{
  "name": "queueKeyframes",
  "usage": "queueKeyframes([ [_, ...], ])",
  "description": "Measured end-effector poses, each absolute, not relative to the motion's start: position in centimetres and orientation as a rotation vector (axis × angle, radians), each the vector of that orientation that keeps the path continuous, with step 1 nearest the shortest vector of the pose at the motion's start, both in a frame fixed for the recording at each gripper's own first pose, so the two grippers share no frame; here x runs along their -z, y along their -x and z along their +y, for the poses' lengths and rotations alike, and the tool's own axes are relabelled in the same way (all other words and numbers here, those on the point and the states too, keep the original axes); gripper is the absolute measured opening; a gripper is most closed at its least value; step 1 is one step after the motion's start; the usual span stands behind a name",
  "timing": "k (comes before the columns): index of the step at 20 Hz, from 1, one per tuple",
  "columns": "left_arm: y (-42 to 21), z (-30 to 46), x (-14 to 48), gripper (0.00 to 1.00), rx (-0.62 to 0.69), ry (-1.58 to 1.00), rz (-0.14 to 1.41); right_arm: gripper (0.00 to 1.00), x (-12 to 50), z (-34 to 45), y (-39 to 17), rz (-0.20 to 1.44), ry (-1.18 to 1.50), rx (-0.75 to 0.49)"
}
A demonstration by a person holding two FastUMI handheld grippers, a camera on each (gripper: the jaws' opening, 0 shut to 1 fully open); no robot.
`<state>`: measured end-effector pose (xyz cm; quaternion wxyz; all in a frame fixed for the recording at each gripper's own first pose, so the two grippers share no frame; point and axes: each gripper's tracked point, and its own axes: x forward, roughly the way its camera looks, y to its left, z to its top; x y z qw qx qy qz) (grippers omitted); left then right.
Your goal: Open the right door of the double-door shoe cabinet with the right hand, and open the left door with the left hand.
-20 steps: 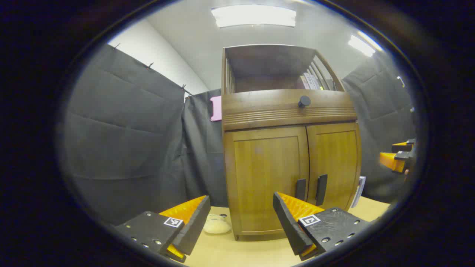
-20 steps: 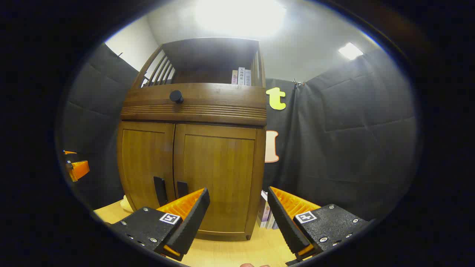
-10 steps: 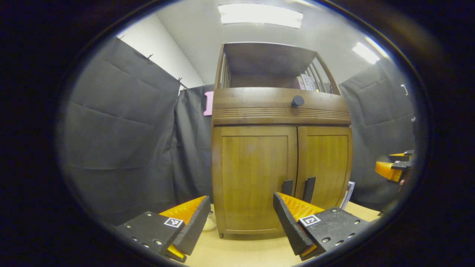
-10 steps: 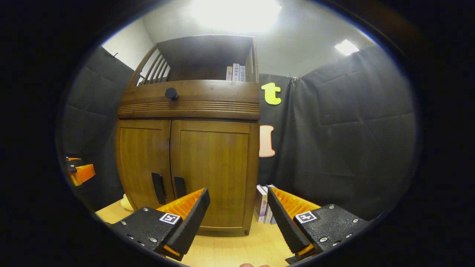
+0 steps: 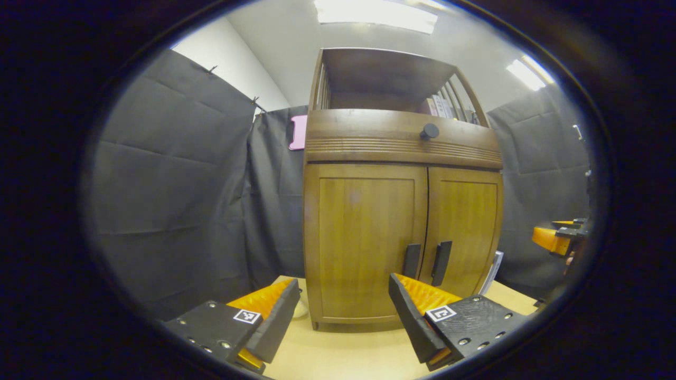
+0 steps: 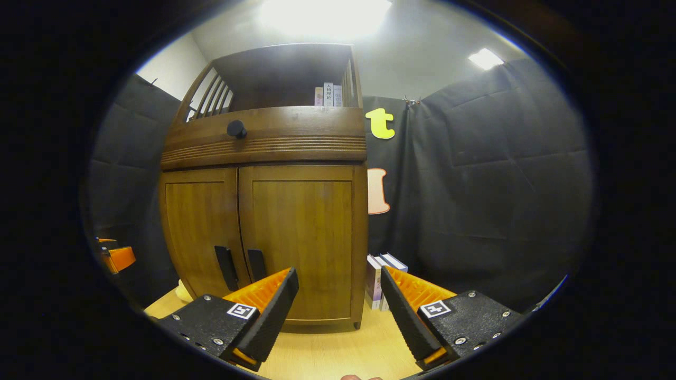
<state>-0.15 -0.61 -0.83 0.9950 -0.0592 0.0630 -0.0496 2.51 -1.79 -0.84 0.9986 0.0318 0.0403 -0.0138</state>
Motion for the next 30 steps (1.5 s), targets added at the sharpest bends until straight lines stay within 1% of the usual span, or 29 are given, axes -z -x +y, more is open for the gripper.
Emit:
queueKeyframes([
  [9,0.3,-0.7,1.0,1.00,0.105,0.113,0.163,0.97,2.1,-0.5,-3.8,0.108,-0.059,-0.075],
  [12,0.5,-0.7,1.3,1.00,0.099,0.113,0.182,0.97,3.5,1.6,-6.1,0.129,-0.062,-0.122],
  [13,0.5,-0.7,1.4,1.00,0.098,0.113,0.194,0.97,3.7,2.0,-6.7,0.132,-0.057,-0.129],
  [14,0.6,-0.7,1.5,0.97,0.098,0.115,0.209,0.96,3.7,2.4,-7.1,0.135,-0.055,-0.136],
  [15,0.5,-0.8,1.5,1.00,0.100,0.119,0.222,0.97,3.6,3.0,-7.5,0.137,-0.057,-0.144],
  [16,0.5,-0.9,1.6,0.97,0.102,0.123,0.235,0.96,3.7,3.5,-8.1,0.140,-0.060,-0.151],
  [17,0.5,-1.0,1.8,0.97,0.103,0.128,0.248,0.97,3.8,4.2,-8.7,0.146,-0.062,-0.157],
  [18,0.5,-1.0,1.8,1.00,0.103,0.138,0.262,0.96,4.3,4.6,-9.3,0.159,-0.062,-0.160],
  [19,0.7,-1.0,2.0,0.97,0.100,0.150,0.273,0.96,4.8,5.1,-10.0,0.180,-0.069,-0.168],
  [25,0.3,-0.6,2.4,0.97,0.087,0.196,0.292,0.97,7.2,8.1,-12.5,0.246,-0.094,-0.210],
  [26,0.2,-0.6,2.4,1.00,0.086,0.193,0.298,0.97,7.6,8.6,-12.8,0.249,-0.091,-0.213],
  [27,0.2,-0.4,2.7,0.97,0.084,0.187,0.305,0.96,8.0,8.8,-13.2,0.253,-0.087,-0.213],
  [30,-0.4,-0.1,3.0,0.97,0.086,0.183,0.324,0.96,8.7,9.3,-14.7,0.270,-0.088,-0.203],
])
